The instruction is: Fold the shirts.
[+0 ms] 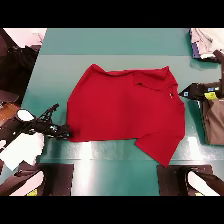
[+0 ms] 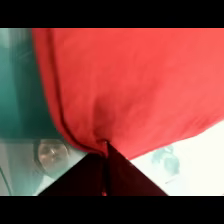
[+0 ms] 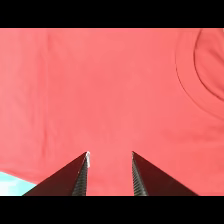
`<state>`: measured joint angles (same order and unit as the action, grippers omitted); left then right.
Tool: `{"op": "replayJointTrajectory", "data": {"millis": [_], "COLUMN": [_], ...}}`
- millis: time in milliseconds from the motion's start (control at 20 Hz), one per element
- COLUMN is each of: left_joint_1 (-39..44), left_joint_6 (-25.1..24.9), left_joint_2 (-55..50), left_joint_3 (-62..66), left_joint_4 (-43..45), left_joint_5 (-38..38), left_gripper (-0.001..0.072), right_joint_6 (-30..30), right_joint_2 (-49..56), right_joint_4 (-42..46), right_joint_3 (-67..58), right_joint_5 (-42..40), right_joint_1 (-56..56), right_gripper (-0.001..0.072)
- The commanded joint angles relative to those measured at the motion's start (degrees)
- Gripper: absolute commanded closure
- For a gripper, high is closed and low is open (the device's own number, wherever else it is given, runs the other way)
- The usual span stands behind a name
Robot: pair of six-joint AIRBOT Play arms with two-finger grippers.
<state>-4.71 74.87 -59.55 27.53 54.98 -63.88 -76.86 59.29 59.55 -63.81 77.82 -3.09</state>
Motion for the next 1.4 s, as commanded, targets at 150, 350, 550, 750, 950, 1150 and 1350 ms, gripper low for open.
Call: {"op": "replayJointTrajectory", "data": {"millis": [150, 350, 550, 750, 950, 1150, 1350], "left_joint_1": [0.98, 0.98, 0.98, 0.98, 0.98, 0.96, 0.98], "left_joint_6": [0.11, 0.13, 0.11, 0.11, 0.11, 0.11, 0.15], "left_joint_2": [0.11, 0.09, 0.09, 0.09, 0.09, 0.11, 2.10], "left_joint_3": [10.03, 15.91, 16.37, 16.37, 16.37, 16.39, 23.10], "left_joint_4": [-0.96, -1.38, -1.31, -1.33, -1.31, -1.33, -1.16], "left_joint_5": [-1.75, -1.70, -1.92, -1.79, -1.97, -1.99, 0.70], "left_gripper": [0.0684, 0.0684, 0.0684, 0.0683, 0.0683, 0.0684, 0.0684], "right_joint_6": [0.90, 5.90, 7.61, 8.41, 8.37, 8.39, 8.31], "right_joint_2": [-3.34, -2.25, 3.74, 9.38, 8.98, 1.97, -7.32], "right_joint_4": [0.63, 0.46, 0.07, -0.04, 0.02, 0.00, -8.04], "right_joint_3": [11.50, 25.57, 31.78, 32.61, 32.61, 32.26, 22.73], "right_joint_5": [3.91, 0.85, -3.58, -5.09, -7.08, -7.41, -7.54], "right_joint_1": [-14.08, -27.39, -32.15, -28.09, -23.02, -20.92, -20.96], "right_gripper": [0.0404, 0.0310, 0.0311, 0.0312, 0.0383, 0.0696, 0.0697]}}
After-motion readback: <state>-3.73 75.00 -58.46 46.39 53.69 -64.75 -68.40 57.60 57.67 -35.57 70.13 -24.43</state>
